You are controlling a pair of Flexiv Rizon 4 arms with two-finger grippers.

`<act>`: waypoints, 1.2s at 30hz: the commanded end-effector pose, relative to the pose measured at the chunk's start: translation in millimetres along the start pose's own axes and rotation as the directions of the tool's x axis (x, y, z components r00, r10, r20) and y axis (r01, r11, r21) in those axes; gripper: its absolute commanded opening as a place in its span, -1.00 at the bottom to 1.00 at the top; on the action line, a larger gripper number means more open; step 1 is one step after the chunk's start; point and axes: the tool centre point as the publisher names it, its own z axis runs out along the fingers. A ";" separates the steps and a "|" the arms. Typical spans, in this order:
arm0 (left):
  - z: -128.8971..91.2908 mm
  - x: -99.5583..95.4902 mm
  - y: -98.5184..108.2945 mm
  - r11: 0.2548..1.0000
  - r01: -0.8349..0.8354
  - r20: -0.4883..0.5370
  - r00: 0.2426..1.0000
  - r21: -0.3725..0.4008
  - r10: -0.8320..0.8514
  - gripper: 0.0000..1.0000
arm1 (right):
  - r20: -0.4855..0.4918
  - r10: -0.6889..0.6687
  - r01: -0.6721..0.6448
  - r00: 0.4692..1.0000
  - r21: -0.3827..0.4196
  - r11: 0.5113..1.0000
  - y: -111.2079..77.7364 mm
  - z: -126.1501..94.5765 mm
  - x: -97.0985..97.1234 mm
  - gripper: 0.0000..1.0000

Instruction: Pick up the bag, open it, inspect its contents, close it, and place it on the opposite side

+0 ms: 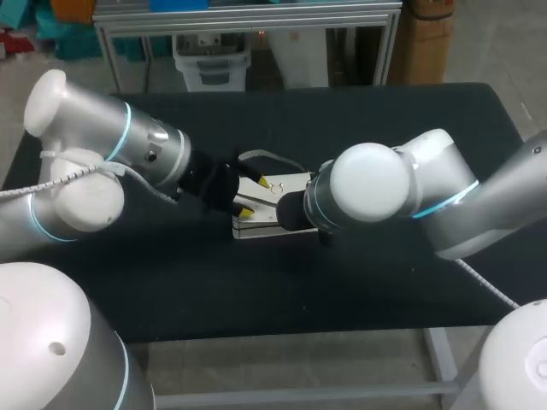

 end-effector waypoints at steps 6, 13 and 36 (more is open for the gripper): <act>18.3 5.5 1.2 0.996 -0.051 0.055 0.997 -0.075 0.056 0.07 | 0.005 0.001 -0.001 1.000 -0.002 1.000 1.4 3.7 4.3 -1.00; 23.1 7.5 7.2 0.992 -0.069 0.062 0.995 -0.106 0.076 0.00 | 0.005 0.001 -0.001 1.000 -0.002 1.000 1.4 3.7 4.3 -1.00; 40.7 -0.2 30.4 0.978 -0.059 0.132 0.987 -0.202 0.087 -0.04 | 0.005 0.001 -0.001 1.000 -0.002 1.000 1.4 3.7 4.3 -1.00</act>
